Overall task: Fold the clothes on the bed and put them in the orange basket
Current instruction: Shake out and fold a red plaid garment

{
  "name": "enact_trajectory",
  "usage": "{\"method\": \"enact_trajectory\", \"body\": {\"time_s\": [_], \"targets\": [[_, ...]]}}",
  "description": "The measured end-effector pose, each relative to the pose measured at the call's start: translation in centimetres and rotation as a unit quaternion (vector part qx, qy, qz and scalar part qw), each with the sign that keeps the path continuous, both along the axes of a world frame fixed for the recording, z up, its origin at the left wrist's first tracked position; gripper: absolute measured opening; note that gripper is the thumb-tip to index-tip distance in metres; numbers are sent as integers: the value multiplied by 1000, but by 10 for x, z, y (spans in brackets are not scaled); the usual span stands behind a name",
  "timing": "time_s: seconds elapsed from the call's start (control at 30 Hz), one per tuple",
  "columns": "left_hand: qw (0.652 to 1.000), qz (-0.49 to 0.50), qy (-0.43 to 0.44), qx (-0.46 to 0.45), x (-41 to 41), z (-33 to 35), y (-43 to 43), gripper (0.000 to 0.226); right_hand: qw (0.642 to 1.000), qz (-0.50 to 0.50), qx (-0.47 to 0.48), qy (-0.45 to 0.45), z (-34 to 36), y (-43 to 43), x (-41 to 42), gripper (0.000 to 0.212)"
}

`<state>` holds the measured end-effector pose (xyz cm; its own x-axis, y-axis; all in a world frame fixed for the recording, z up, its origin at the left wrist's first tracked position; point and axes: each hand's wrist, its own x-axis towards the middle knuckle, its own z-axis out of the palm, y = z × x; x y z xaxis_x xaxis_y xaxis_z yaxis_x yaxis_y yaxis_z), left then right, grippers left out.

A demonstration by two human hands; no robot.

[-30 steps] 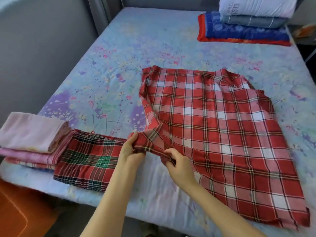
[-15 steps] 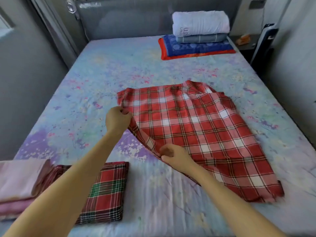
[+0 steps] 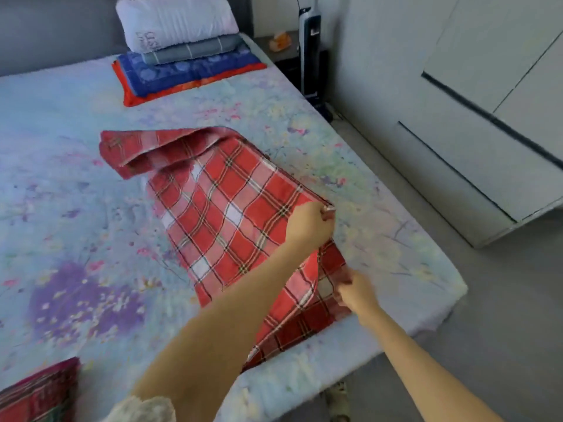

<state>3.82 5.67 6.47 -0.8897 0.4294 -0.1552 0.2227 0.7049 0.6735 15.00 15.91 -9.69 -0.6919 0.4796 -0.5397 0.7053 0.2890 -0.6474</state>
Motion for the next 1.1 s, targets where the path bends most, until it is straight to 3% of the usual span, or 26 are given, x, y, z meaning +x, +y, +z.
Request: {"method": "enact_trajectory", "body": {"time_s": [0.07,0.13,0.2,0.3,0.4,0.47,0.57,0.7,0.77,0.8,0.87,0.9,0.93,0.97,1.03,1.1], "targets": [[996,73,-46,-2,2,-43,16,37,999,14,20,-42,-3,33,6,12],[989,125,-76,-17,4,-84,23,31,997,11,27,-66,-18,64,10,20],[983,153,-92,-32,8,-115,23,27,996,0,37,-83,-32,85,9,15],[980,158,-120,-27,17,-163,31,29,992,-43,-23,-112,-71,107,1,20],[975,135,-176,-8,38,-196,33,17,974,-116,-150,-122,-107,105,-3,22],[972,137,-192,17,48,-210,36,18,962,-154,-199,-105,-123,98,-4,18],[962,187,-174,96,46,-207,39,9,969,-197,-138,-62,-119,93,-6,24],[904,272,-188,270,20,-175,35,8,959,-246,-106,97,-75,85,-3,17],[874,291,-213,325,5,-161,31,7,925,-295,-195,138,-56,82,-3,15],[866,294,-225,337,0,-153,29,7,883,-353,-284,126,-52,83,-6,20],[865,294,-233,334,-7,-140,26,11,765,-446,-461,54,-53,89,-15,27],[867,292,-233,330,-9,-136,27,14,739,-464,-488,15,-54,94,-18,20],[869,289,-230,330,-11,-130,25,13,739,-460,-492,-11,-52,94,-23,16],[871,284,-228,330,-13,-124,23,11,766,-433,-475,-29,-53,95,-29,19],[872,283,-228,327,-14,-115,20,8,813,-376,-444,-24,-56,97,-39,41],[871,288,-223,329,-14,-109,18,9,856,-352,-373,71,-53,100,-37,30]]}}
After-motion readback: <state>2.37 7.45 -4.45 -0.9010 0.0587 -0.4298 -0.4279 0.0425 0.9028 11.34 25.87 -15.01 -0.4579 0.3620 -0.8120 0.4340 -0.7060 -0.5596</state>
